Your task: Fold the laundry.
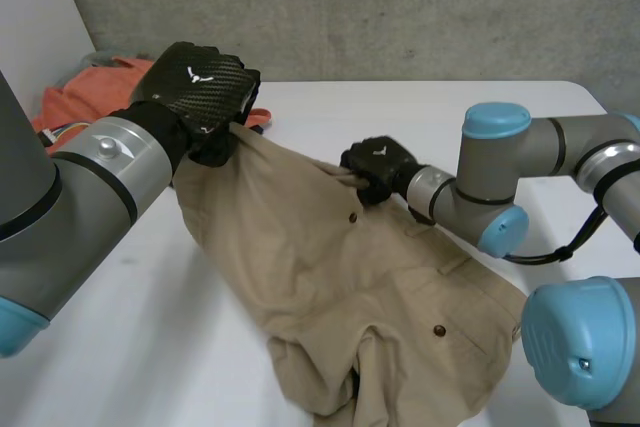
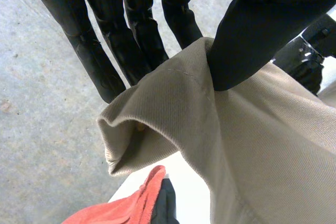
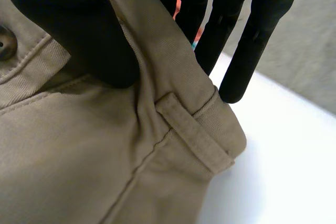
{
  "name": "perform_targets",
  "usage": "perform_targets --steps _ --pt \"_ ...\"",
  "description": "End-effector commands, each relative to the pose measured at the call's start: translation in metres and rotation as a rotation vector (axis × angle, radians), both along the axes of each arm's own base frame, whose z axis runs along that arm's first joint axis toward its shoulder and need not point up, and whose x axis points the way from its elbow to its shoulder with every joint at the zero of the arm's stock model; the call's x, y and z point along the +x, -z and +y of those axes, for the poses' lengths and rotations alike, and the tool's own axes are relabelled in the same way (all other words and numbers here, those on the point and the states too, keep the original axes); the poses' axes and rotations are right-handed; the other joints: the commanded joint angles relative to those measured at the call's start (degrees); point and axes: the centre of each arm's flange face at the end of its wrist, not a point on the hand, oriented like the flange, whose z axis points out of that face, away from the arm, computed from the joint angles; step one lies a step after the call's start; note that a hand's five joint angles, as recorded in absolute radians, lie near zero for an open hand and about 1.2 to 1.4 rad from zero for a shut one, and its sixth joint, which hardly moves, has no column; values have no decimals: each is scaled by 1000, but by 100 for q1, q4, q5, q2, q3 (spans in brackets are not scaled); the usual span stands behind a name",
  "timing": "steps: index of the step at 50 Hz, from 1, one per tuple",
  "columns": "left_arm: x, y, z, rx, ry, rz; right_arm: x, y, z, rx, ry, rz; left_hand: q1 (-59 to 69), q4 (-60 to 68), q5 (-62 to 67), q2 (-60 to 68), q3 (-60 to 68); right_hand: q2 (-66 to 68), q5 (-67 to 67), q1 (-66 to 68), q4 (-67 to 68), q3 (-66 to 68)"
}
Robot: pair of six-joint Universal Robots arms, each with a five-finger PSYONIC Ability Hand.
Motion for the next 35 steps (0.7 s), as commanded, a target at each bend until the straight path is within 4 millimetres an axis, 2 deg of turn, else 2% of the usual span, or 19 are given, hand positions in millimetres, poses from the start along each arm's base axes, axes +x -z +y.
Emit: perform_targets --steps 1,2,5,6,9,12,15,17,20,21,23,24,25,27,28,29,32,33,35 --pt "-2 7 -14 -12 -19 -4 -31 -92 -6 -193 200 9 1460 1148 1440 1145 1155 1262 1664 1728 1212 1314" --pt "-2 10 -16 -11 -20 -13 -47 -122 -3 -242 216 3 1460 1148 1440 1145 1155 1262 1664 1728 1212 1314" --pt "-2 18 -23 -21 -27 -51 -69 -158 6 -308 225 3 1460 1148 1440 1145 1155 1262 1664 1728 1212 1314" --pt "-1 18 -26 -37 -37 -67 -85 -179 13 -339 236 11 1460 1148 1440 1145 1155 1262 1664 1728 1212 1314" --pt "0 20 -28 -44 -42 -85 -100 -199 34 -331 234 40 1460 1148 1440 1145 1155 1262 1664 1728 1212 1314" --pt "-2 28 -30 -24 -35 -92 -104 -201 52 -294 219 92 1460 1148 1440 1145 1155 1262 1664 1728 1212 1314" --pt "-7 45 -37 8 -26 -113 -109 -192 65 -260 190 206 1460 1148 1440 1145 1155 1262 1664 1728 1212 1314" --pt "-11 50 -44 8 -25 -110 -108 -184 68 -266 163 274 1460 1148 1440 1145 1155 1262 1664 1728 1212 1314" --pt "-27 53 -62 -58 -17 -81 -104 -172 59 -292 159 314 1460 1148 1440 1145 1155 1262 1664 1728 1212 1314" --pt "-36 49 -78 -130 -20 -47 -98 -163 47 -323 175 323 1460 1148 1440 1145 1155 1262 1664 1728 1212 1314" --pt "-43 40 -91 -206 -26 -4 -92 -164 33 -384 207 307 1460 1148 1440 1145 1155 1262 1664 1728 1212 1314" --pt "-47 33 -98 -254 -32 22 -87 -172 16 -479 258 273 1460 1148 1440 1145 1155 1262 1664 1728 1212 1314" --pt "-54 15 -114 -362 -49 83 -84 -177 8 -535 286 250 1460 1148 1440 1145 1155 1262 1664 1728 1212 1314" --pt "-59 -5 -127 -480 -69 139 -79 -193 -8 -664 351 186 1460 1148 1440 1145 1155 1262 1664 1728 1212 1314" --pt "-60 -16 -132 -535 -82 162 -76 -214 -22 -812 422 111 1460 1148 1440 1145 1155 1262 1664 1728 1212 1314" --pt "-61 -39 -142 -660 -116 202 -75 -225 -28 -889 452 69 1460 1148 1440 1145 1155 1262 1664 1728 1212 1314" --pt "-60 -73 -148 -829 -169 246 -75 -265 -36 -1157 543 -108 1460 1148 1440 1145 1155 1262 1664 1728 1212 1314" --pt "-58 -91 -149 -913 -196 268 -74 -274 -35 -1220 554 -150 1460 1148 1440 1145 1155 1262 1664 1728 1212 1314" --pt "-57 -100 -148 -952 -209 291 -71 -283 -32 -1288 556 -200 1460 1148 1440 1145 1155 1262 1664 1728 1212 1314"
